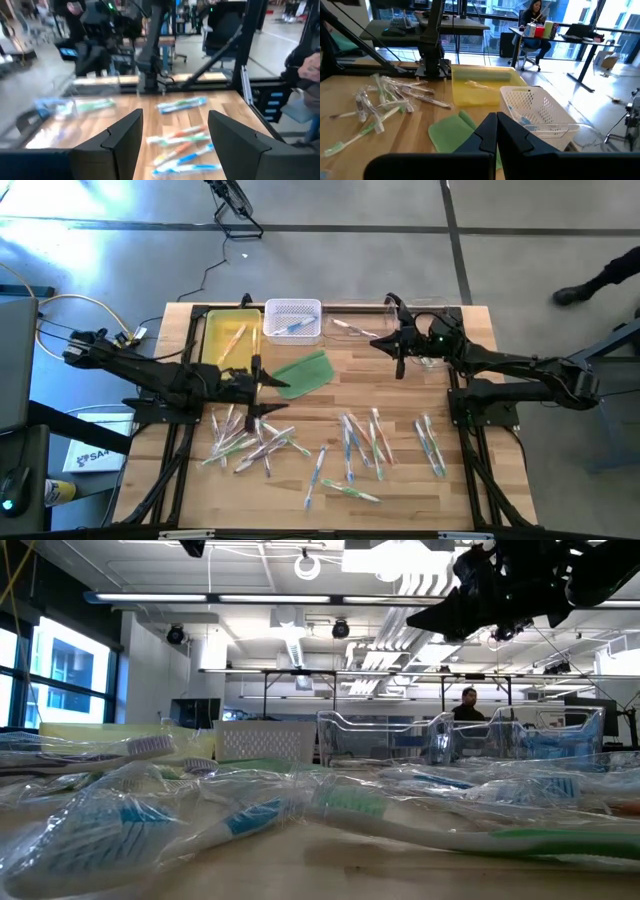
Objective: Pick & Place Toothbrushes
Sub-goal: Put the violet toothbrush into the left transparent bin
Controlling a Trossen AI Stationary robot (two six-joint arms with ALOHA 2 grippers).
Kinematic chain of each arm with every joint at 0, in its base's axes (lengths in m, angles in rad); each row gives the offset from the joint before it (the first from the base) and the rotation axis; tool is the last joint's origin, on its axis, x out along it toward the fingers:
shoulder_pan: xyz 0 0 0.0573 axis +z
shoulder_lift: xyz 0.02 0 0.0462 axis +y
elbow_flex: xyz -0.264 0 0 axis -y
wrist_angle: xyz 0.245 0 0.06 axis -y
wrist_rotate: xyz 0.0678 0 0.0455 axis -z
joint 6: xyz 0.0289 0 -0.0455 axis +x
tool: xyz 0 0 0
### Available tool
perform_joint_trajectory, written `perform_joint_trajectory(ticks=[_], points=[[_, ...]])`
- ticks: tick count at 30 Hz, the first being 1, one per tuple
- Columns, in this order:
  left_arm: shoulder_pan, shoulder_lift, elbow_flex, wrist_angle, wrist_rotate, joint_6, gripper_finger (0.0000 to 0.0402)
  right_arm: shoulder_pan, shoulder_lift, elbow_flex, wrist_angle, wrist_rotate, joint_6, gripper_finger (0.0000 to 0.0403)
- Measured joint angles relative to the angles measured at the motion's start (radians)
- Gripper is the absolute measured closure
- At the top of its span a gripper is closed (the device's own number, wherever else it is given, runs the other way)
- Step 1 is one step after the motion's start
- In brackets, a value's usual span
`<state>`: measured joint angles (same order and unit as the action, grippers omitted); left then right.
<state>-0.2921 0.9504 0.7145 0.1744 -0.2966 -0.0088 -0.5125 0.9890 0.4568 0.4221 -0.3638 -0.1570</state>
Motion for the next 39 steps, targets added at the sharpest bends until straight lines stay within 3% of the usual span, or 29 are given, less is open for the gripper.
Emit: perform_joint_trajectory(ticks=[8, 14, 18, 21, 25, 31, 36, 39], points=[[-0.116, 0.124, 0.178, -0.223, -0.136, -0.185, 0.0183, -0.037, 0.000, 0.000, -0.003, 0.023, -0.005, 0.0401], [-0.137, 0.224, 0.359, -0.452, -0.163, -0.265, 0.0183, -0.060, 0.000, 0.000, -0.012, 0.022, 0.000, 0.0401], [-0.135, 0.283, 0.478, -0.728, -0.163, -0.393, 0.0183, -0.060, 0.000, 0.000, -0.025, 0.021, 0.000, 0.0401], [-0.134, 0.322, 0.538, -0.949, -0.155, -0.584, 0.0183, -0.060, 0.000, 0.000, -0.036, 0.021, 0.000, 0.0401], [-0.134, 0.354, 0.552, -1.163, -0.069, -0.874, 0.0183, -0.060, 0.000, 0.000, -0.068, 0.021, -0.003, 0.0401], [-0.134, 0.410, 0.511, -1.380, 0.179, -1.247, 0.0183, -0.060, 0.000, 0.000, -0.086, 0.021, -0.007, 0.0401], [-0.134, 0.448, 0.467, -1.406, 0.372, -1.399, 0.0183, -0.060, 0.000, 0.000, -0.093, 0.021, -0.031, 0.0401], [-0.134, 0.462, 0.440, -1.405, 0.437, -1.455, 0.0183, -0.060, 0.000, 0.000, -0.099, 0.021, -0.031, 0.0401]])
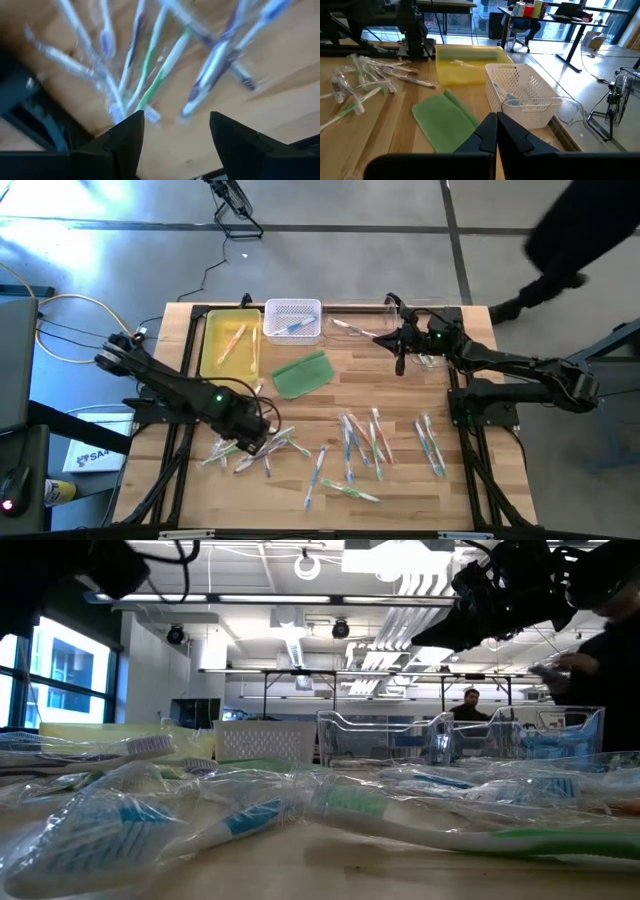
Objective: Pick & Place Toothbrushes
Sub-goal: Put the violet toothbrush into the left transparent bin
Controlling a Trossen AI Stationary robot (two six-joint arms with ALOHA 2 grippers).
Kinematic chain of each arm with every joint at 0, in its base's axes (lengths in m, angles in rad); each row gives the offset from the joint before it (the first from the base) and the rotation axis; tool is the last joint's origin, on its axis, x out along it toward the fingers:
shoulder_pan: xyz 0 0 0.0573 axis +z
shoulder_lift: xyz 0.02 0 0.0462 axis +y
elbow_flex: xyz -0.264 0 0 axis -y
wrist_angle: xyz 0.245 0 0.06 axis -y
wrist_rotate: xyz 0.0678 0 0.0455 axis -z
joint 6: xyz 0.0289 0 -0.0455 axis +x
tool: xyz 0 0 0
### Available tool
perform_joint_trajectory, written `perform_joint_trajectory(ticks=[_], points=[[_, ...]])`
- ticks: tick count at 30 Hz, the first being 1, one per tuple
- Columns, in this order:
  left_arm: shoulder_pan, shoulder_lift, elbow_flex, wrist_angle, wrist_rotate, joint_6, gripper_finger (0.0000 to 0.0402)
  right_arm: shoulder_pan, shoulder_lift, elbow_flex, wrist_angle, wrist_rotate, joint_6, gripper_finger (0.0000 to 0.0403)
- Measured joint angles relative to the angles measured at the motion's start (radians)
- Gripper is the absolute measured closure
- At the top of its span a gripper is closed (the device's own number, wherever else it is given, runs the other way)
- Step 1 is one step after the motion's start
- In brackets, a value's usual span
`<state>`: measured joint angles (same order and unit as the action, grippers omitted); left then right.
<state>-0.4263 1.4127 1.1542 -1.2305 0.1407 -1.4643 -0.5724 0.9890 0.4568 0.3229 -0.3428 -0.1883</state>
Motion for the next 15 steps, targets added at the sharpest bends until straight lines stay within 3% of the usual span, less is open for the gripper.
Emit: perform_joint_trajectory(ticks=[9, 15], points=[[0.000, 0.010, -0.083, 0.003, 0.132, 0.005, 0.0183, 0.000, 0.000, 0.000, -0.003, 0.000, 0.000, 0.0401], [0.000, 0.010, -0.100, 0.002, 0.141, 0.058, 0.0183, 0.000, 0.000, 0.000, -0.006, 0.000, -0.001, 0.0401]])
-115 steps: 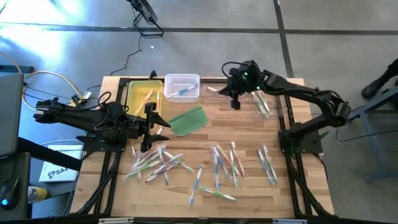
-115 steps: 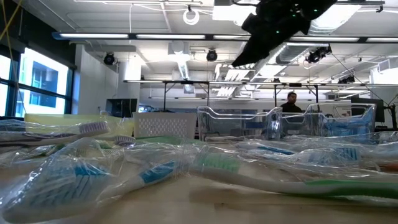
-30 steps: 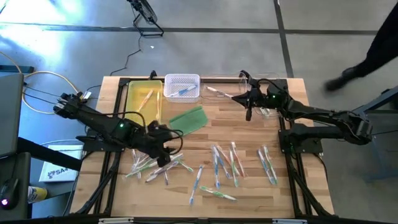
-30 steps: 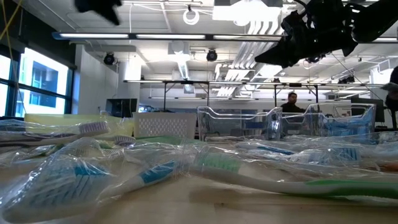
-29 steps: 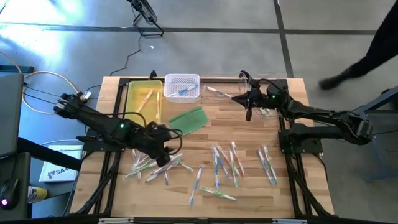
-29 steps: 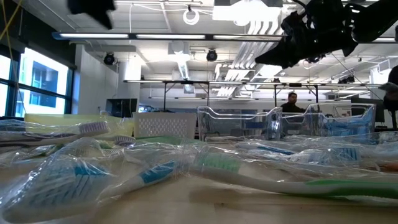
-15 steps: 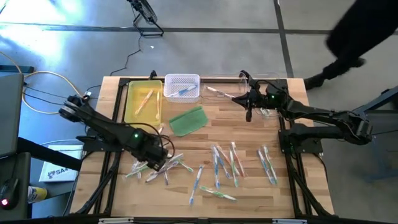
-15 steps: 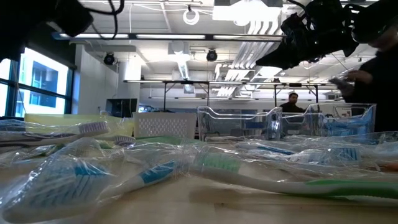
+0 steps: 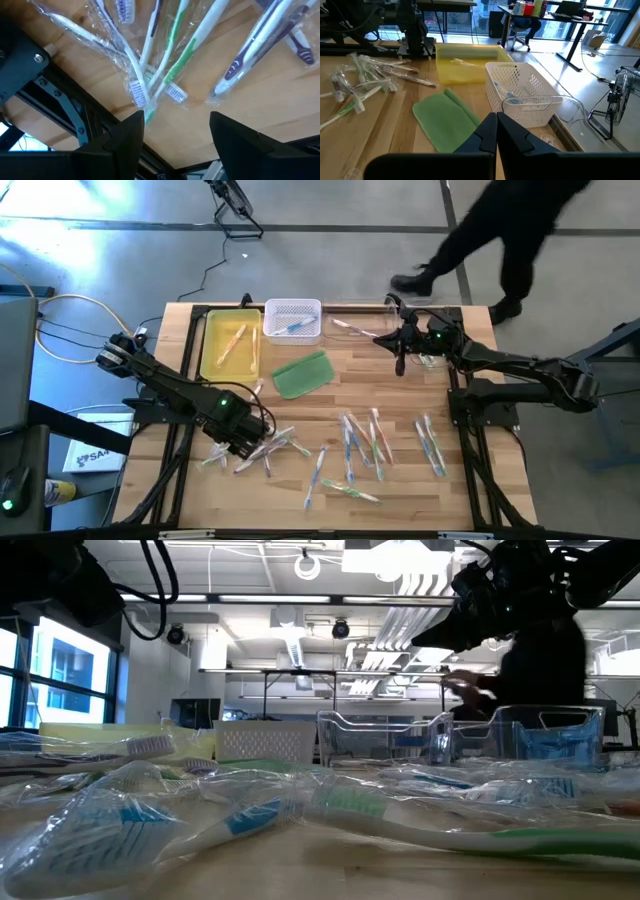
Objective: Pick & Place Toothbrushes
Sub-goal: Put the violet toothbrush into the left transparent bin
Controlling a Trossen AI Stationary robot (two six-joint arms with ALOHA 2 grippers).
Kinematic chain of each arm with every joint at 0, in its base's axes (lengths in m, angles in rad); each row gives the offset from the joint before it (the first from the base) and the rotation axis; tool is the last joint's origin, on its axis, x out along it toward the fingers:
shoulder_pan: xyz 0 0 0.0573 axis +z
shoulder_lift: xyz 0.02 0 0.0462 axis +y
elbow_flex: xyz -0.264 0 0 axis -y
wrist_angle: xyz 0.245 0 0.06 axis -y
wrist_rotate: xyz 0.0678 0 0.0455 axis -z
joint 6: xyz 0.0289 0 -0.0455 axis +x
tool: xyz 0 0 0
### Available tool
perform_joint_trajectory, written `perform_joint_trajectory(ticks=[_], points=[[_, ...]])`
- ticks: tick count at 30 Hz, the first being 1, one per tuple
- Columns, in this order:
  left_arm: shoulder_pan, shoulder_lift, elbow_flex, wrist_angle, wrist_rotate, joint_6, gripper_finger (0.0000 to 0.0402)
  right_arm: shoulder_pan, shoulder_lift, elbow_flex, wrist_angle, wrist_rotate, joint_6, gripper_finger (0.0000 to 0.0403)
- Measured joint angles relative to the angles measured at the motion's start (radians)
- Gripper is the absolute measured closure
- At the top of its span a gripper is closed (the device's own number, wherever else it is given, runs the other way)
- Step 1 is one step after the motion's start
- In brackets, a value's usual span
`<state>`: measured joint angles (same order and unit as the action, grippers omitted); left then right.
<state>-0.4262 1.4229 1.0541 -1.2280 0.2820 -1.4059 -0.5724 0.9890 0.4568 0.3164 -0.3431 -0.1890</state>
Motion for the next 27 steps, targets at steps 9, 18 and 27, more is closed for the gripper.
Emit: perform_joint_trajectory(ticks=[9, 18, 27], points=[[0.000, -0.046, -0.055, 0.004, -0.001, 0.017, 0.0183, 0.000, 0.000, 0.000, 0.000, 0.000, -0.001, 0.0401], [0.000, -0.139, -0.174, 0.138, -0.035, 0.007, 0.0183, 0.000, 0.000, 0.000, 0.000, 0.001, 0.000, 0.0401], [0.000, -0.146, -0.248, 0.168, -0.002, -0.039, 0.0183, 0.000, 0.000, 0.000, 0.000, 0.003, 0.000, 0.0401]])
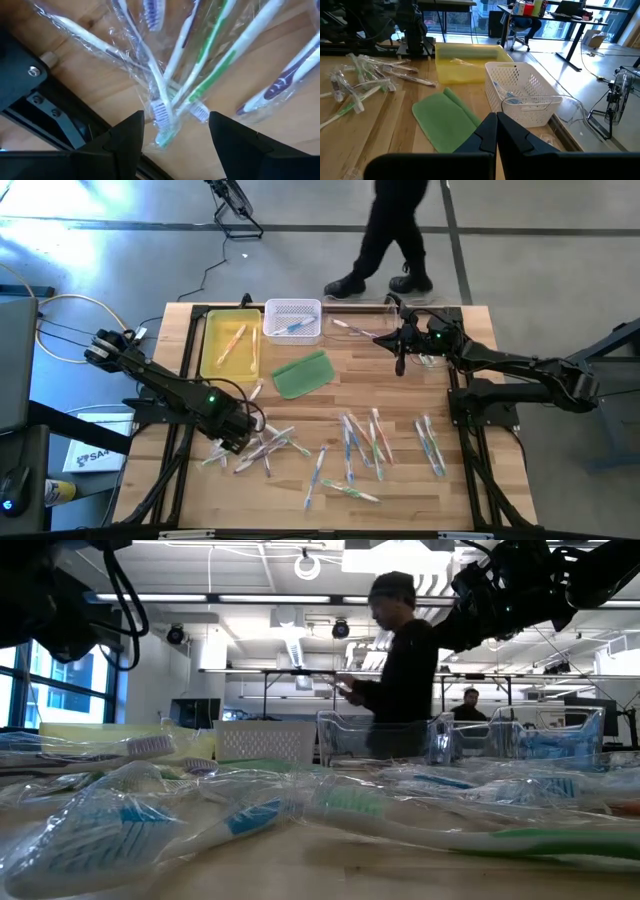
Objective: Pick & Place Toothbrushes
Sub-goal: Put the violet toothbrush into the left transparent bin
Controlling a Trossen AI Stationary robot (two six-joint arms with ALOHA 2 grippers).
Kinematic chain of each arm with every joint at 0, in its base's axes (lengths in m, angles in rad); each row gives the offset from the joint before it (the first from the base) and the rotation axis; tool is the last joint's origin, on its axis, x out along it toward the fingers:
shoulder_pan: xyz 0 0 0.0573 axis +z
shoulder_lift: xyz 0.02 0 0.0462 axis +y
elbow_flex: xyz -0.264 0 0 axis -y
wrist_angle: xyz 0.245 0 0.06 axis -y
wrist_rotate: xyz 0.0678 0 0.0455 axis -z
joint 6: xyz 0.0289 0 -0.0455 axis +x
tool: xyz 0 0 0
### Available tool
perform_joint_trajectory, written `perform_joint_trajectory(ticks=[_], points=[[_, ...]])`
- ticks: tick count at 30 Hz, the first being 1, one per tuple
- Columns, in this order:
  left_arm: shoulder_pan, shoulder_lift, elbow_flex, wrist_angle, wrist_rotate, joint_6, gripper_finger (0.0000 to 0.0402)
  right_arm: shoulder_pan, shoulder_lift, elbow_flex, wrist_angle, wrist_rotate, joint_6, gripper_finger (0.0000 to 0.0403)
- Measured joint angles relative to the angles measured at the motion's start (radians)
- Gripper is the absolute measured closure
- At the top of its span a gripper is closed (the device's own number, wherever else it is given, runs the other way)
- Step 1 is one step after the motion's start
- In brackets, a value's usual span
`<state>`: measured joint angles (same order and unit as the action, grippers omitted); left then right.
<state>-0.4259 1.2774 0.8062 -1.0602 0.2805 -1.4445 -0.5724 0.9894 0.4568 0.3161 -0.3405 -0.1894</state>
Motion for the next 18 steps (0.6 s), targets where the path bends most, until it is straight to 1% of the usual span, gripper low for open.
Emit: perform_joint_trajectory(ticks=[3, 12, 18], points=[[0.000, -0.001, -0.011, 0.012, 0.002, 0.007, 0.0183, 0.000, 0.000, 0.000, 0.000, 0.000, 0.001, 0.0401], [0.000, -0.076, -0.090, 0.050, -0.001, 0.022, 0.0183, 0.000, 0.000, 0.000, -0.007, -0.002, 0.004, 0.0401], [0.000, -0.104, -0.155, 0.152, -0.005, -0.002, 0.0183, 0.000, 0.000, 0.000, -0.022, -0.002, 0.005, 0.0401]])
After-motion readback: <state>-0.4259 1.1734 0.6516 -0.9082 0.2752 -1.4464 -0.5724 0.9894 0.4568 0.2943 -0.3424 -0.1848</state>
